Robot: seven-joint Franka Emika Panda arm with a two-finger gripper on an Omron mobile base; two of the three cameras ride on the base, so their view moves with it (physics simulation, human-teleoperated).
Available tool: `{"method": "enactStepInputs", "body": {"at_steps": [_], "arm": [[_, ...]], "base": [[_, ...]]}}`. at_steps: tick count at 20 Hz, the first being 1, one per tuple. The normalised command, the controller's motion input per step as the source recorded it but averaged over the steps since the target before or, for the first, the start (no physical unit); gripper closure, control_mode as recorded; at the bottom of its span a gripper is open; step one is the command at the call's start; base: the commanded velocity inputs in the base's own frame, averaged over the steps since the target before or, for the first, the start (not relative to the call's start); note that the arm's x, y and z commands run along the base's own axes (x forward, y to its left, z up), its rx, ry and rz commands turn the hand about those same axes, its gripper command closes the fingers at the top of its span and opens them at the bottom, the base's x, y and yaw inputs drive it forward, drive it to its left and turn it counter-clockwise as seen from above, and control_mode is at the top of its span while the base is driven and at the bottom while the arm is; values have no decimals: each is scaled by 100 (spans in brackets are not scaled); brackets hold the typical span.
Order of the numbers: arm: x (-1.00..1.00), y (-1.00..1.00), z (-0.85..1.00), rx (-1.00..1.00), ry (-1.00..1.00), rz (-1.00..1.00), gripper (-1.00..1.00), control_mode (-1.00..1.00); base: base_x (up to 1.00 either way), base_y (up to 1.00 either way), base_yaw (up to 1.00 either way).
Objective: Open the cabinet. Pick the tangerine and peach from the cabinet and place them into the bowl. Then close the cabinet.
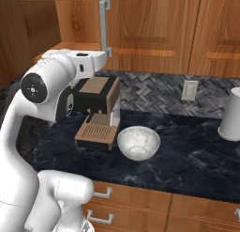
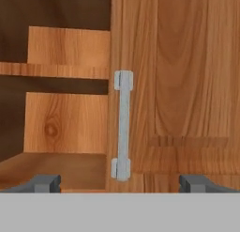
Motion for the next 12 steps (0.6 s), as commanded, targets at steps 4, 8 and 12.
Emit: {"method": "enactStepInputs", "body": {"at_steps": [4,8,12], "arm": [[78,0,0,0,5,-1,-100,-100],[87,-10,0,0,7,0,-100,-100],[99,-26,-4,3,8,0,-100,-100]], "base": [[0,0,0],[0,0,0],[0,0,0]]}}
